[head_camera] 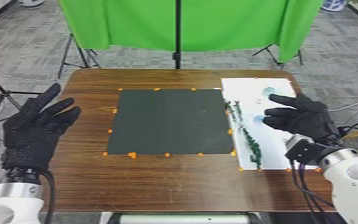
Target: Arrange flowers
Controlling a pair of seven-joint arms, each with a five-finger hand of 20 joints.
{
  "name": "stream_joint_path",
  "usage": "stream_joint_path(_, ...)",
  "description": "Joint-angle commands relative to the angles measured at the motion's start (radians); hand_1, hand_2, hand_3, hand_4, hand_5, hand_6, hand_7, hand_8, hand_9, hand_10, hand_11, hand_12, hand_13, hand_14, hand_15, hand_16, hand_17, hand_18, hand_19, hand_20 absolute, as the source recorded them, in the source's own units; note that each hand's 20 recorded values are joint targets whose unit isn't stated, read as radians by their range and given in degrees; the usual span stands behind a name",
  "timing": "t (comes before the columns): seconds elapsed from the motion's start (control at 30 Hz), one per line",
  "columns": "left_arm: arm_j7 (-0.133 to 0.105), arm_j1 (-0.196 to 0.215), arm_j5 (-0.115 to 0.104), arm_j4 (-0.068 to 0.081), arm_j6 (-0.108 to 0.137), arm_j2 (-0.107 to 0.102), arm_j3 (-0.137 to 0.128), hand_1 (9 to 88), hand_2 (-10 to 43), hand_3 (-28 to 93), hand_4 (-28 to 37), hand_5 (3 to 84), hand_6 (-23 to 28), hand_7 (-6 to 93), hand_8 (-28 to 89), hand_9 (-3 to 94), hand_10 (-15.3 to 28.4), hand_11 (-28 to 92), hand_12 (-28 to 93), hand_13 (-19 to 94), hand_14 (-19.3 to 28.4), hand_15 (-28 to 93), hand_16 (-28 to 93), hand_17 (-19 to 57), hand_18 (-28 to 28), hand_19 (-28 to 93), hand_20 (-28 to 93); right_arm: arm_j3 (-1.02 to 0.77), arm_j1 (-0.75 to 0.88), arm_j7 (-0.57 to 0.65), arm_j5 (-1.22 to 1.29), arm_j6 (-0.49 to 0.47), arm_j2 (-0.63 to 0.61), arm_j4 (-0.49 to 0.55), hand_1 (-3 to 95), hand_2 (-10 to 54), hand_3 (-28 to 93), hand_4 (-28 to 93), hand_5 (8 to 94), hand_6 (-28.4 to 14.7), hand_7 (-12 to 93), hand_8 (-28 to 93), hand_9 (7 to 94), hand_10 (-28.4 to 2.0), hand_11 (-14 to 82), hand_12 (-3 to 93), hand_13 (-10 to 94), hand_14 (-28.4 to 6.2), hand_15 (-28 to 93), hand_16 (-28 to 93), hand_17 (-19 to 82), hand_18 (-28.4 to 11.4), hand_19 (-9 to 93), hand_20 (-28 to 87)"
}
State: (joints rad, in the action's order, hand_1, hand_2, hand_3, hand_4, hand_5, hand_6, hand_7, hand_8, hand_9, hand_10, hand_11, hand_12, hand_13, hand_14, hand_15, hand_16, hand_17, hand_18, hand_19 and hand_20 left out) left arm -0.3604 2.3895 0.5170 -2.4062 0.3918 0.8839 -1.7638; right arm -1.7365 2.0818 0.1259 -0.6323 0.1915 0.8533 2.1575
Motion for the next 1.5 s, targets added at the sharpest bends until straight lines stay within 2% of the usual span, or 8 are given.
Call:
stream_joint_path(0.03, 0.02, 0.006, 0.006, 0.004, -0.006, 0.007, 0.007, 19.6, 8.4, 78, -27.9, 35.9, 8.5, 13.0, -9, 32.8, 21.0, 29, 12, 25, 28.4, 58, -11, -7.3, 25.7, 58, 26, 0.004, 0.017, -0.007, -0.002, 0.021, -0.01, 0.016, 14.6, 16.7, 80, -26, 52.6, -3.9, 23, -15, 57.0, -20.4, 28.9, 15.0, 47, -18.5, 54, 8, 15, -22.6, 65, 15)
stream_joint_path(0.17, 0.019, 0.004, 0.005, 0.004, -0.006, 0.004, 0.011, 19.6, 8.4, 78, -27.9, 35.9, 8.5, 13.0, -9, 32.9, 21.1, 29, 12, 25, 28.4, 58, -11, -7.3, 25.7, 58, 26, 0.014, 0.015, 0.006, -0.053, 0.062, -0.018, 0.032, 14.8, 16.5, 80, -26, 52.8, -4.0, 24, -15, 57.2, -20.5, 28.9, 15.0, 47, -18.4, 53, 8, 15, -22.7, 65, 15)
stream_joint_path(0.3, 0.022, 0.006, 0.006, 0.004, -0.004, 0.006, 0.008, 19.7, 8.4, 78, -28.0, 35.8, 8.5, 13.1, -9, 32.9, 21.0, 29, 12, 25, 28.4, 58, -11, -7.3, 25.7, 58, 26, 0.028, 0.019, 0.111, -0.29, 0.136, -0.027, 0.073, 16.5, 11.9, 82, -25, 53.0, -4.1, 24, -15, 57.2, -20.1, 29.6, 15.3, 46, -18.3, 54, 8, 16, -22.5, 66, 15)
stream_joint_path(0.57, 0.029, 0.004, 0.004, 0.005, -0.004, 0.008, 0.009, 19.8, 8.5, 78, -27.7, 35.8, 8.5, 13.1, -9, 33.1, 21.2, 29, 13, 25, 28.4, 58, -11, -7.2, 25.6, 58, 26, 0.126, -0.063, 0.362, -0.487, 0.263, -0.045, 0.11, 19.5, 6.4, 81, -26, 53.7, -4.0, 25, -15, 57.8, -19.9, 30.4, 15.4, 47, -18.1, 57, 9, 19, -22.0, 70, 15)
stream_joint_path(0.83, 0.025, 0.006, 0.004, 0.004, -0.003, 0.005, 0.007, 20.0, 8.5, 78, -27.6, 35.8, 8.6, 13.1, -9, 33.1, 21.1, 30, 12, 25, 28.4, 58, -11, -7.2, 25.5, 58, 26, 0.233, -0.117, 0.633, -0.861, 0.236, -0.074, 0.145, 22.9, 3.5, 78, -24, 53.8, -5.4, 24, -15, 59.2, -20.8, 30.7, 15.6, 51, -18.6, 63, 9, 23, -22.3, 78, 16)
stream_joint_path(1.03, 0.029, 0.001, 0.006, 0.005, -0.004, 0.005, 0.01, 20.0, 8.4, 78, -27.4, 35.8, 8.7, 13.1, -9, 33.0, 21.2, 30, 12, 25, 28.4, 58, -11, -7.2, 25.5, 58, 26, 0.291, -0.148, 0.734, -1.025, 0.224, -0.096, 0.152, 24.5, 1.8, 78, -24, 54.3, -6.0, 24, -15, 60.6, -20.9, 30.9, 15.6, 54, -18.5, 64, 8, 23, -23.6, 79, 15)
stream_joint_path(1.07, 0.021, 0.004, 0.002, 0.004, 0.0, 0.002, 0.01, 20.0, 8.4, 78, -27.4, 35.8, 8.7, 13.1, -9, 33.0, 21.2, 29, 12, 25, 28.4, 58, -11, -7.2, 25.5, 58, 26, 0.297, -0.154, 0.743, -1.039, 0.213, -0.098, 0.153, 24.7, 1.7, 78, -24, 54.3, -6.1, 24, -14, 60.8, -20.9, 30.8, 15.6, 55, -18.5, 64, 8, 24, -23.7, 79, 15)
stream_joint_path(1.5, 0.028, 0.002, 0.004, 0.004, 0.0, 0.005, 0.01, 20.1, 8.5, 78, -27.2, 35.9, 8.7, 13.0, -9, 33.3, 21.1, 29, 13, 25, 28.4, 58, -11, -7.1, 25.4, 58, 26, 0.404, -0.212, 0.919, -1.28, 0.046, -0.118, 0.158, 27.8, -0.2, 75, -23, 55.4, -7.2, 22, -13, 64.7, -21.2, 29.9, 15.7, 61, -17.2, 65, 9, 29, -24.3, 86, 10)
